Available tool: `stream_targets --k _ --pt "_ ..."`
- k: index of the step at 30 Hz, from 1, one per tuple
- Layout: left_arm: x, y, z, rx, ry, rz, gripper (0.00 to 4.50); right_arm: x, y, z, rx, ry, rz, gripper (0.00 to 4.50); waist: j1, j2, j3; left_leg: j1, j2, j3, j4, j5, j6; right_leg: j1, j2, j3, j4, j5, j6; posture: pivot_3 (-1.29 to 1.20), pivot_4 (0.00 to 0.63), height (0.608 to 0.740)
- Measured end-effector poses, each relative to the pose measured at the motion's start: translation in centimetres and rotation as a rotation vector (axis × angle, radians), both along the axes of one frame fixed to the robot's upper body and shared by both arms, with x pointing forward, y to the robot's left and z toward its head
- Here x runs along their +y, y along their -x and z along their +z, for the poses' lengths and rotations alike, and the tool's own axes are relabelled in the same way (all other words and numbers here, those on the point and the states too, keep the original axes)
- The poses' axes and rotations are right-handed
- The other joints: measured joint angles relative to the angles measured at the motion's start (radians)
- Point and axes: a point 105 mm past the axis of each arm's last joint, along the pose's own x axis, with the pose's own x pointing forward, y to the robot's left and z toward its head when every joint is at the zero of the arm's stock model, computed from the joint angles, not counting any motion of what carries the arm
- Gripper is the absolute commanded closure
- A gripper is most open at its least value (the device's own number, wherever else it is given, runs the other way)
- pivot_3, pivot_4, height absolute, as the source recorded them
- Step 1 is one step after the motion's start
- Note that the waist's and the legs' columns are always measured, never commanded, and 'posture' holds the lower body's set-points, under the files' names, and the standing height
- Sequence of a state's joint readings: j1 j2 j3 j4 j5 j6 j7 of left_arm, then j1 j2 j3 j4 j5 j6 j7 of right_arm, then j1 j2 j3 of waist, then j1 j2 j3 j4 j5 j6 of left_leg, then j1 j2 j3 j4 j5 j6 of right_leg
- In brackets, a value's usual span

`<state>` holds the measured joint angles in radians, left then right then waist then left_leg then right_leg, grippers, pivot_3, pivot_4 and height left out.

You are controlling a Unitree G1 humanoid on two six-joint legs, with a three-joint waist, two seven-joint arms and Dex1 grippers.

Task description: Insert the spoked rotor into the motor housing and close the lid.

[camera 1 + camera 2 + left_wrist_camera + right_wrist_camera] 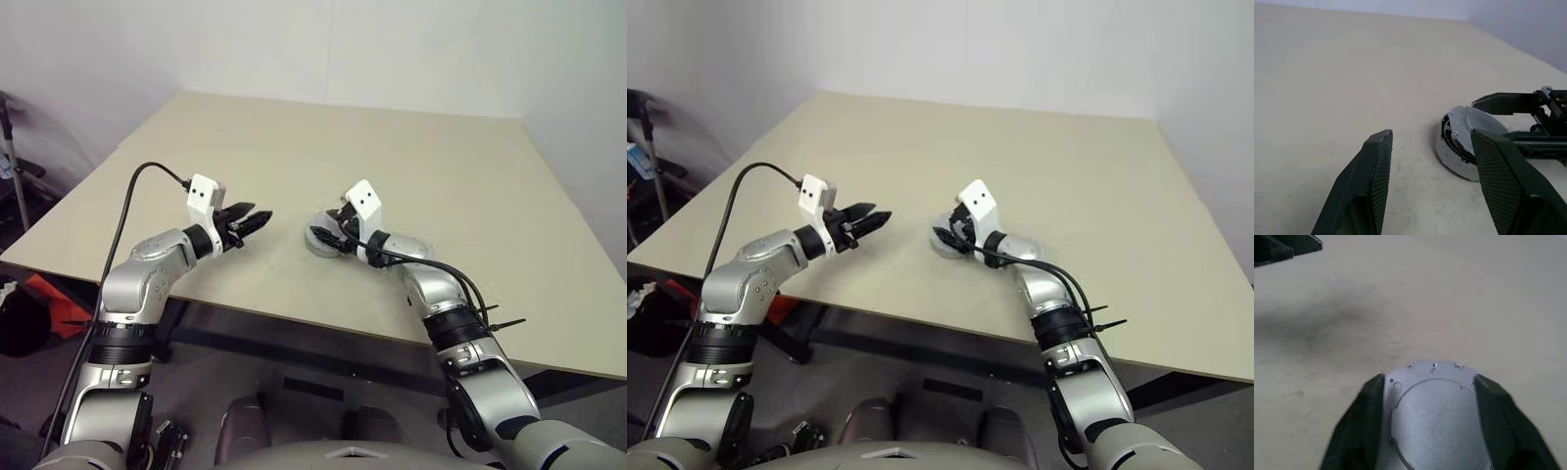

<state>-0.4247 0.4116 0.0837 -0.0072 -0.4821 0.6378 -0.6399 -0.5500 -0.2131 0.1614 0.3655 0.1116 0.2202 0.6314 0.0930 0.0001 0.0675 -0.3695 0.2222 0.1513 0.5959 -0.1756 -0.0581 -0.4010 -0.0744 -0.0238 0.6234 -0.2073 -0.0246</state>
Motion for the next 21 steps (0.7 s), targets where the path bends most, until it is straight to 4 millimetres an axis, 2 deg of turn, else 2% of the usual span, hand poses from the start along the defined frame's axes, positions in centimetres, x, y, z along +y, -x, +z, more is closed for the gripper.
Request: stream_targets --k 1,2,18,21 --pt "0.0 0.0 0.0 0.0 0.0 -0.002 1.81 0.0 0.0 -0.1 0.002 0.001 -0.001 0.11 0.0 0.0 0.0 0.0 0.0 0.0 0.0 0.0 0.0 0.0 0.0 0.0 0.0 0.0 0.0 0.0 0.0 0.74" --pt "0.0 0.0 0.0 0.001 -0.001 -0.004 1.81 0.0 0.0 -0.2 0.006 0.002 -0.002 0.05 0.0 0.0 0.0 0.0 0.0 0.0 0.0 0.0 0.0 0.0 0.0 0.0 0.0 0.0 0.0 0.0 0.0 0.74" --pt "0.3 0.2 -0.2 0.02 -0.014 -0.01 1.81 -0.4 -0.3 -1.9 0.037 -0.002 -0.036 0.05 0.0 0.0 0.0 0.002 0.0 0.0 0.0 0.0 0.0 0.002 0.0 0.0 0.0 0.0 0.0 0.0 0.0 0.74" --pt "0.5 0.3 -0.3 0.028 -0.02 -0.017 1.81 -0.4 -0.4 -1.9 0.033 -0.006 -0.043 0.67 -0.001 0.0 0.0 0.003 0.0 0.0 0.0 0.0 0.0 0.002 0.0 0.0 0.0 0.0 0.0 0.0 0.0 0.74"
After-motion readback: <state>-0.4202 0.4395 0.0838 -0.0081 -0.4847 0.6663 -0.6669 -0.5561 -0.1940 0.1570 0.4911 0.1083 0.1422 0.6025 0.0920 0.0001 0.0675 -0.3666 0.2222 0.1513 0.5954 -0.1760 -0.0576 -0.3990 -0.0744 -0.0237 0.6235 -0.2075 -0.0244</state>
